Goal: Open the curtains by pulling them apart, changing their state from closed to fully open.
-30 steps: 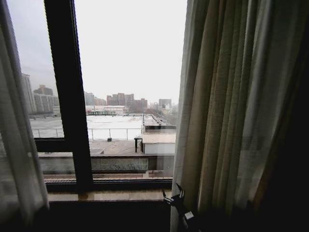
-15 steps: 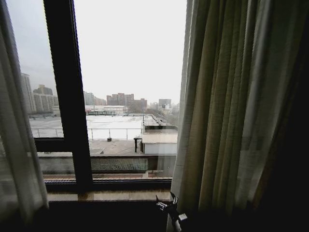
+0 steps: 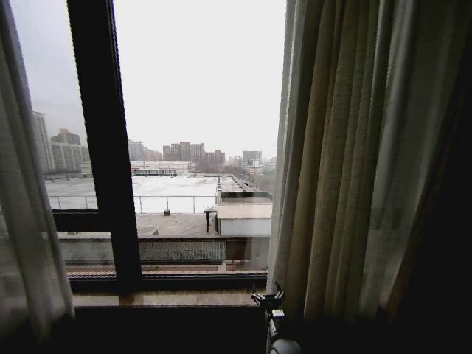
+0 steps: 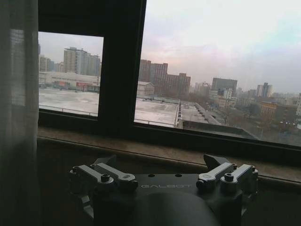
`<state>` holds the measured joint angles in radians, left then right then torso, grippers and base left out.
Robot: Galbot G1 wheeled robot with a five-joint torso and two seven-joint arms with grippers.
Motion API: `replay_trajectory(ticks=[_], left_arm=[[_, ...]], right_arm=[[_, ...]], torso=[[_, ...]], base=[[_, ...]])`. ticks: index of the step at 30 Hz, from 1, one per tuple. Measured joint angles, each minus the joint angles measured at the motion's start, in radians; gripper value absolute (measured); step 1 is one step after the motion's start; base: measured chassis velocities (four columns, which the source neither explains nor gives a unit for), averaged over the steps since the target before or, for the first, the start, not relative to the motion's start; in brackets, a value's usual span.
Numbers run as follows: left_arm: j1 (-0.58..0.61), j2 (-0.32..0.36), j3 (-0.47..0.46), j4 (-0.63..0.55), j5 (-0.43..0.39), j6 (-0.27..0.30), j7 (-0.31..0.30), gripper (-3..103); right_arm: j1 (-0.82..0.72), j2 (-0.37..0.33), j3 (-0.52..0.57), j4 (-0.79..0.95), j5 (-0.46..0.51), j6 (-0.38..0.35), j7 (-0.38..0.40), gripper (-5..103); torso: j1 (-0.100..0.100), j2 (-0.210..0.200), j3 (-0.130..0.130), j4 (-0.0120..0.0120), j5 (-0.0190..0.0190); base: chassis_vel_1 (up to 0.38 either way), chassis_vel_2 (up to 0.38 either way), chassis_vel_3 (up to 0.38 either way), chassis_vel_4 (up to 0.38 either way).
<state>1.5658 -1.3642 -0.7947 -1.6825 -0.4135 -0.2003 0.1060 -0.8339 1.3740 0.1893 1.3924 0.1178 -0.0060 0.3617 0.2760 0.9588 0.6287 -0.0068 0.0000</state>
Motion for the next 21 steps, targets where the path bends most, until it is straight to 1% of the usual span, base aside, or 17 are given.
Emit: replay_trajectory(ticks=[5, 8, 16, 21], left_arm=[[0.0, -0.008, -0.007, -0.014, 0.006, 0.005, -0.001, 100], [0.001, -0.008, -0.011, -0.017, 0.006, 0.006, -0.001, 100], [0.001, -0.012, -0.015, -0.016, 0.009, 0.008, -0.002, 100], [-0.002, -0.011, -0.017, -0.016, 0.01, 0.008, -0.003, 100]], right_arm=[[0.052, 0.0, 0.005, -0.044, 0.001, -0.015, 0.023, 100], [0.063, 0.0, 0.007, -0.06, 0.001, -0.015, 0.024, 100], [0.169, 0.0, 0.023, -0.161, -0.001, -0.012, 0.05, 100], [0.198, 0.0, 0.023, -0.195, -0.003, -0.01, 0.055, 100]], torso=[[0.0, 0.0, 0.0, 0.0, 0.0], [0.0, 0.0, 0.0, 0.0, 0.0], [0.0, 0.0, 0.0, 0.0001, 0.0], [0.0, 0.0, 0.0, 0.0, 0.0]], base=[[0.0, 0.0, 0.0, 0.0], [0.0, 0.0, 0.0, 0.0], [0.0, 0.0, 0.0, 0.0], [0.0, 0.0, 0.0, 0.0]])
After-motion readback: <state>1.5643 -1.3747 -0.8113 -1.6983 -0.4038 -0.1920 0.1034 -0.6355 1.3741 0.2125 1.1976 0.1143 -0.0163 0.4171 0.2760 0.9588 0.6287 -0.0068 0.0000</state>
